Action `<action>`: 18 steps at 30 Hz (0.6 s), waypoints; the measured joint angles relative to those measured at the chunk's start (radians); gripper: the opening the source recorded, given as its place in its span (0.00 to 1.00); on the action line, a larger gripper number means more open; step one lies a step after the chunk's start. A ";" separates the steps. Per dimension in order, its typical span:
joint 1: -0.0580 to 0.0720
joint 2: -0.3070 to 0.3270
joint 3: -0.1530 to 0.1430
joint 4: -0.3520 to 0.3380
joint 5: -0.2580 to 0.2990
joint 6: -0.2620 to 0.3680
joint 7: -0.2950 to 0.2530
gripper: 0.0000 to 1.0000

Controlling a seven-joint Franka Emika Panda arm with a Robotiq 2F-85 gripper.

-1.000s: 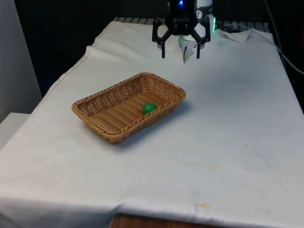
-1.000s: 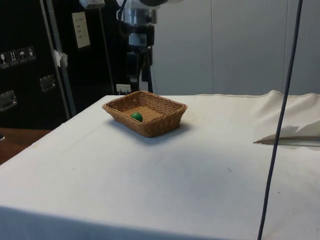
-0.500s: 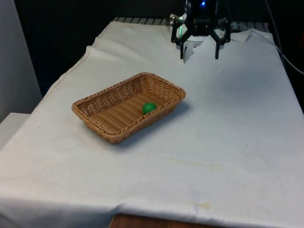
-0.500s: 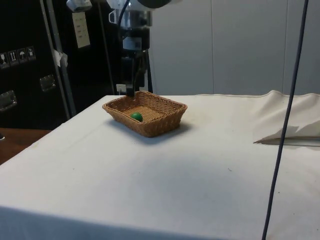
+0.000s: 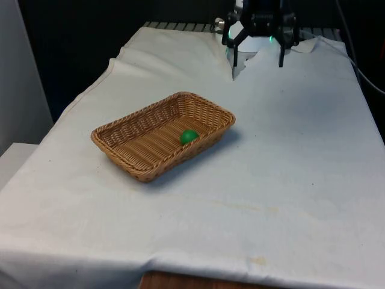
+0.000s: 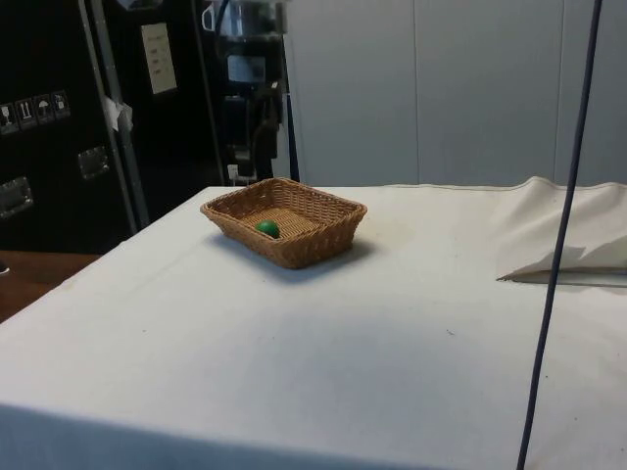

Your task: Pick up the ball and place it into the basket.

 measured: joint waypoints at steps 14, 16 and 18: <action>-0.001 -0.012 0.001 0.062 -0.011 -0.108 0.056 1.00; -0.002 -0.018 0.001 0.069 -0.011 -0.126 0.061 1.00; -0.002 -0.025 0.000 0.073 -0.012 -0.143 0.066 1.00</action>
